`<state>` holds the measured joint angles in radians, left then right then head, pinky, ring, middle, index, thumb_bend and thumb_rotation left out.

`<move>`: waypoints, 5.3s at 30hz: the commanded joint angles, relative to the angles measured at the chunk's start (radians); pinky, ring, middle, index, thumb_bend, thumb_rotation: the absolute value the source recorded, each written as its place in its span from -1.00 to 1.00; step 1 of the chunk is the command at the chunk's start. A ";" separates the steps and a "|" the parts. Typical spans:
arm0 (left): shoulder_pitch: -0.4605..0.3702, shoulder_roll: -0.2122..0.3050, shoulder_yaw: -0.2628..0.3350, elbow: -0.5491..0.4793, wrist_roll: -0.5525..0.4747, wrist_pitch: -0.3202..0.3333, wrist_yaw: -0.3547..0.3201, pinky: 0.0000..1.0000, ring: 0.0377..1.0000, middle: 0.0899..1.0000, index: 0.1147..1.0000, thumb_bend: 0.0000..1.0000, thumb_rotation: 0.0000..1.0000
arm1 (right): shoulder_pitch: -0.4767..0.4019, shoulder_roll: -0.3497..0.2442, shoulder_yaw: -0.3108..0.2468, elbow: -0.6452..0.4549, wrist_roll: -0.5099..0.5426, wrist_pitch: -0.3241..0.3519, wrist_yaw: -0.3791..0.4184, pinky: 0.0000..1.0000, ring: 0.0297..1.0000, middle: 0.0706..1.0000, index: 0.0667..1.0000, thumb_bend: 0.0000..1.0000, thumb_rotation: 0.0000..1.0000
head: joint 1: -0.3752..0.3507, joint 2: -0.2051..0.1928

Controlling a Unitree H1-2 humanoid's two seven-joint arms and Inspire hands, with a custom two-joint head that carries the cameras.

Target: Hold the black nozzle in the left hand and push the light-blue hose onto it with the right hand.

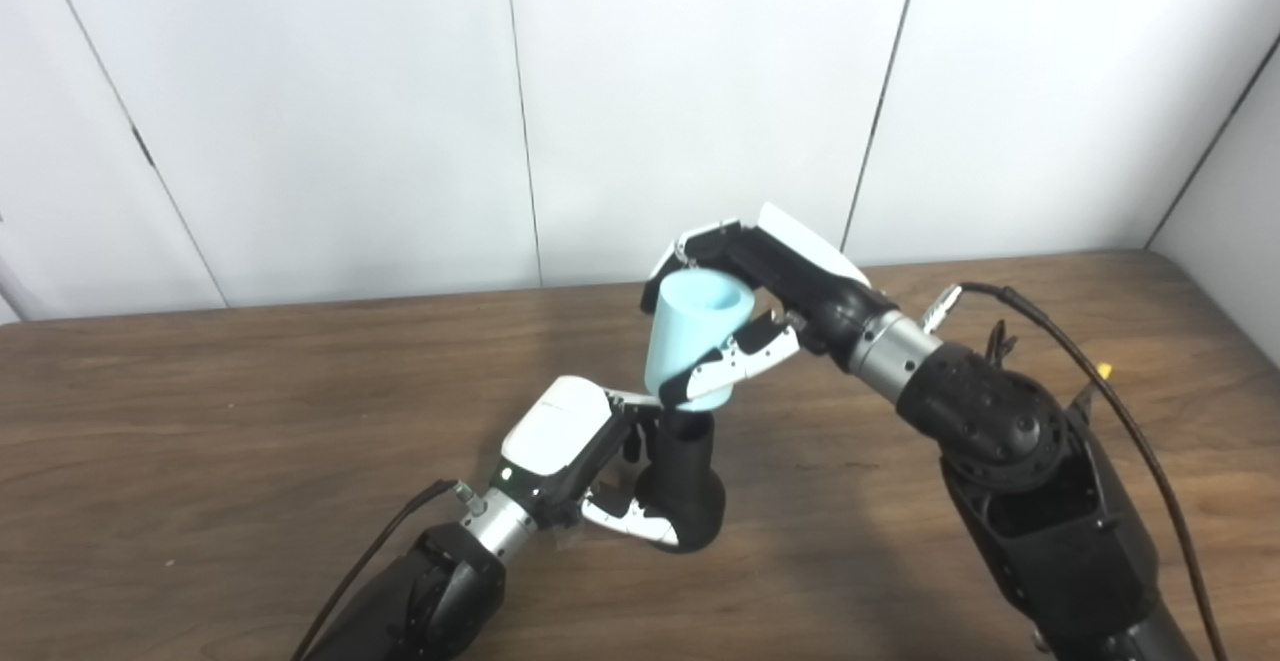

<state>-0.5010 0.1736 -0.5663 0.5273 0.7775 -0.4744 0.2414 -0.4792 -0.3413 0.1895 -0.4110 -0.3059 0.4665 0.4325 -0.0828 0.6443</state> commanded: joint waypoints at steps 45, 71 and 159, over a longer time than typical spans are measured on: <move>0.150 -0.033 -0.032 0.061 0.002 0.038 -0.041 -0.45 -0.38 -0.29 -0.13 0.04 -1.00 | 0.018 -0.025 0.079 0.003 0.010 -0.059 0.017 -0.35 -0.22 -0.13 -0.05 0.04 -1.00 | 0.031 0.061; 0.168 -0.022 -0.013 0.021 -0.008 0.053 -0.070 -0.40 -0.32 -0.25 -0.11 0.04 -1.00 | 0.083 -0.122 0.146 0.092 -0.053 -0.306 -0.007 -0.40 -0.26 -0.12 -0.07 0.04 -1.00 | 0.036 0.086; 0.173 0.000 0.015 -0.033 0.010 0.102 -0.084 -0.39 -0.29 -0.24 -0.10 0.04 -1.00 | 0.278 -0.099 0.200 0.157 -0.263 -0.607 -0.273 -0.33 -0.26 -0.13 -0.04 0.03 -1.00 | 0.047 0.138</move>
<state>-0.4278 0.1655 -0.5356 0.4197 0.7617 -0.4064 0.1482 -0.2439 -0.4271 0.3506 -0.2965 -0.5277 -0.1421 0.0693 -0.0337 0.7823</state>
